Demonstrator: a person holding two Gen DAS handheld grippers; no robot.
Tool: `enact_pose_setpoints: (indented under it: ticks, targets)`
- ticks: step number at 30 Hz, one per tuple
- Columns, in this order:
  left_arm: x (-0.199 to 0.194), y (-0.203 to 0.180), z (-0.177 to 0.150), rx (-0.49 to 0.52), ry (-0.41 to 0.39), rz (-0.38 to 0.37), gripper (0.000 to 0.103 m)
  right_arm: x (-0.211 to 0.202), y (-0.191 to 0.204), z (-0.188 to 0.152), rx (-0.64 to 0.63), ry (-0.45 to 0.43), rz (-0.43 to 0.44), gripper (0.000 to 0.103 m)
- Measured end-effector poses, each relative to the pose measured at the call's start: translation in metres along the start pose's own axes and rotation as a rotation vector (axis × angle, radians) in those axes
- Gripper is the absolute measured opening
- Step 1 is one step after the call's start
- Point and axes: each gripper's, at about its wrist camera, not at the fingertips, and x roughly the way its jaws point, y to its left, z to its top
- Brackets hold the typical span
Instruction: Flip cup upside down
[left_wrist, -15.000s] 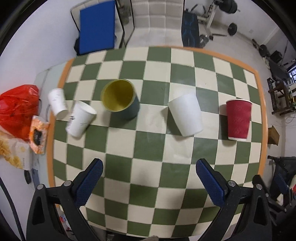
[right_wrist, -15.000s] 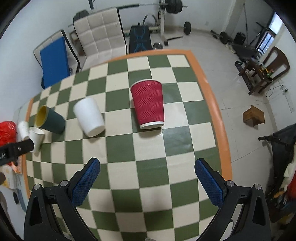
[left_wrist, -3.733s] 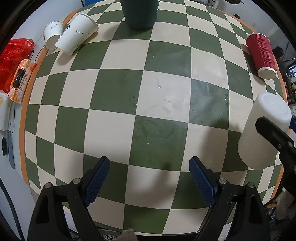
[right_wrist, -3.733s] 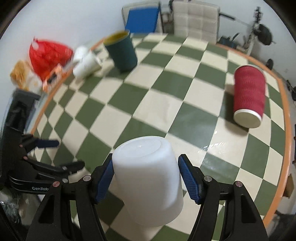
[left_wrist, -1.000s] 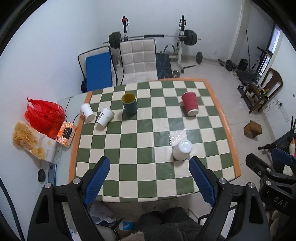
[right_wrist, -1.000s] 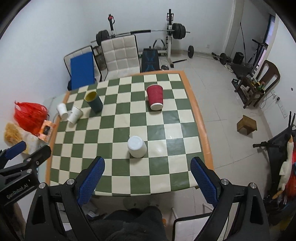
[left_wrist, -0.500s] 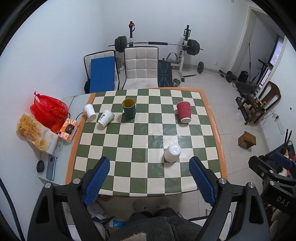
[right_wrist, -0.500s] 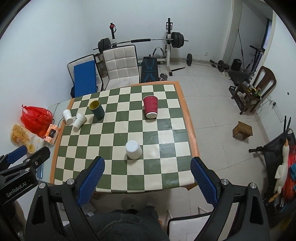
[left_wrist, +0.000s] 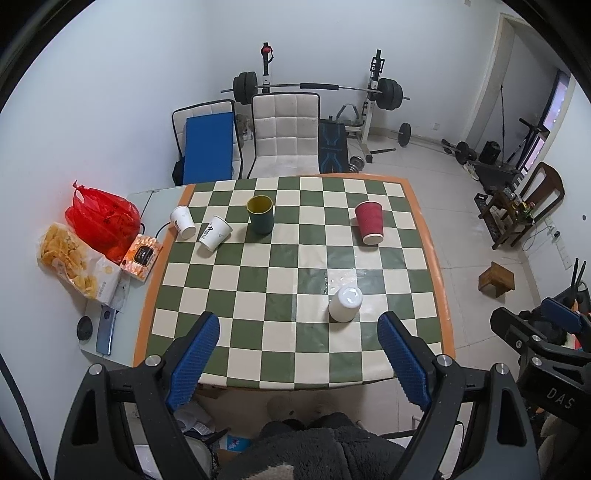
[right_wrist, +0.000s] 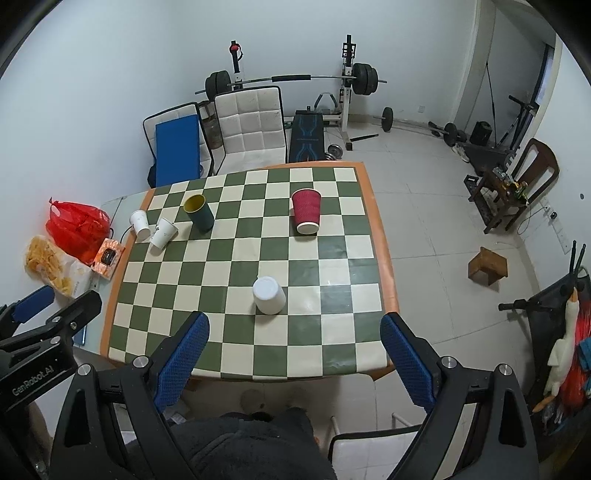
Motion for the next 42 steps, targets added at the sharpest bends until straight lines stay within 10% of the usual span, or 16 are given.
enact_pose_setpoints:
  ticks: [42]
  targets:
    - [-0.005, 0.011, 0.005, -0.041, 0.0, 0.035, 0.103, 0.01, -0.005, -0.006, -0.045, -0.007, 0.017, 0.1]
